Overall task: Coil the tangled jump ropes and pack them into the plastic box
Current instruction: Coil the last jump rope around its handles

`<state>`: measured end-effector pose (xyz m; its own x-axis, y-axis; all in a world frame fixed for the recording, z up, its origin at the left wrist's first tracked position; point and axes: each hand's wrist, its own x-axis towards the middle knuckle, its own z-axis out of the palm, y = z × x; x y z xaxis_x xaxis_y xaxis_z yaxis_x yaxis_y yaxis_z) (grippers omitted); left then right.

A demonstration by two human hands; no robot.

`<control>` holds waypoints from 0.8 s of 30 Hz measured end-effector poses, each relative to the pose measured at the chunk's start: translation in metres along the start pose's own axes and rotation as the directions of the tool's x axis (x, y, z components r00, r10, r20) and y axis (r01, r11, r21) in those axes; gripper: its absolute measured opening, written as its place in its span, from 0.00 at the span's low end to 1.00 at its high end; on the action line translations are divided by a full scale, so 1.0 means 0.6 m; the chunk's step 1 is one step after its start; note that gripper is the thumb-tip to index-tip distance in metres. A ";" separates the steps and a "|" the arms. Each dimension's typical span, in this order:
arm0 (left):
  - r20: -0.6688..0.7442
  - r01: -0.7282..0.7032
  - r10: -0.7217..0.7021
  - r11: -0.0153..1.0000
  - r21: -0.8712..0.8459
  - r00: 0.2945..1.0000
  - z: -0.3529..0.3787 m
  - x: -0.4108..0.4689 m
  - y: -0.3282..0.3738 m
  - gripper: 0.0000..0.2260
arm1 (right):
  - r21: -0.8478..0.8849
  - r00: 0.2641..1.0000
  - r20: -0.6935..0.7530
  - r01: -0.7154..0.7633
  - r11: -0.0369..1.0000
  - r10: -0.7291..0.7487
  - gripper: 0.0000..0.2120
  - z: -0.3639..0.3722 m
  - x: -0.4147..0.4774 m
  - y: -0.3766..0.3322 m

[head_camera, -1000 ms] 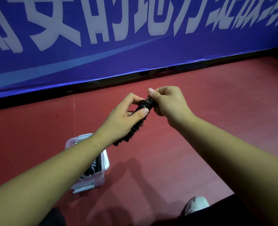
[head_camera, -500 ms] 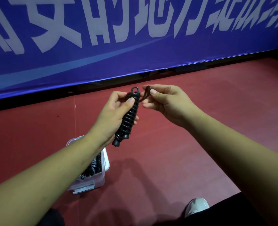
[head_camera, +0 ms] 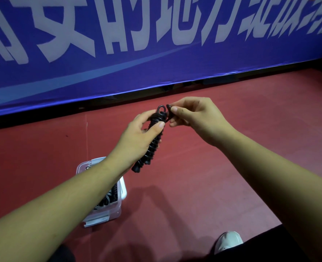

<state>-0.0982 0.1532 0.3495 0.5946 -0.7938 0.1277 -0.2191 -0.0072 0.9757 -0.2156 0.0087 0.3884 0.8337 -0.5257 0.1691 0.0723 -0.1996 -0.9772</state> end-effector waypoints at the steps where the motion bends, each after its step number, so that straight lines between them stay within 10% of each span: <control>1: 0.003 -0.011 0.011 1.000 0.025 1.000 0.000 0.000 -0.002 0.16 | -0.053 1.000 0.008 0.005 0.999 -0.005 0.08 0.000 0.000 -0.001; 11: -0.034 -0.115 0.129 0.956 0.270 0.991 -0.002 -0.006 -0.022 0.16 | -0.289 1.000 0.012 0.003 0.957 0.000 0.05 0.011 0.003 0.013; 24: -0.030 -0.224 0.255 0.896 0.384 0.967 0.012 -0.019 -0.038 0.19 | -0.086 0.965 0.050 -0.253 0.964 0.258 0.06 0.004 0.008 0.009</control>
<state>-0.1053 0.1579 0.3248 0.5424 -0.7507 0.3772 -0.6263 -0.0620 0.7771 -0.2100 0.0074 0.3837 0.8502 -0.5178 -0.0955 -0.1887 -0.1304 -0.9733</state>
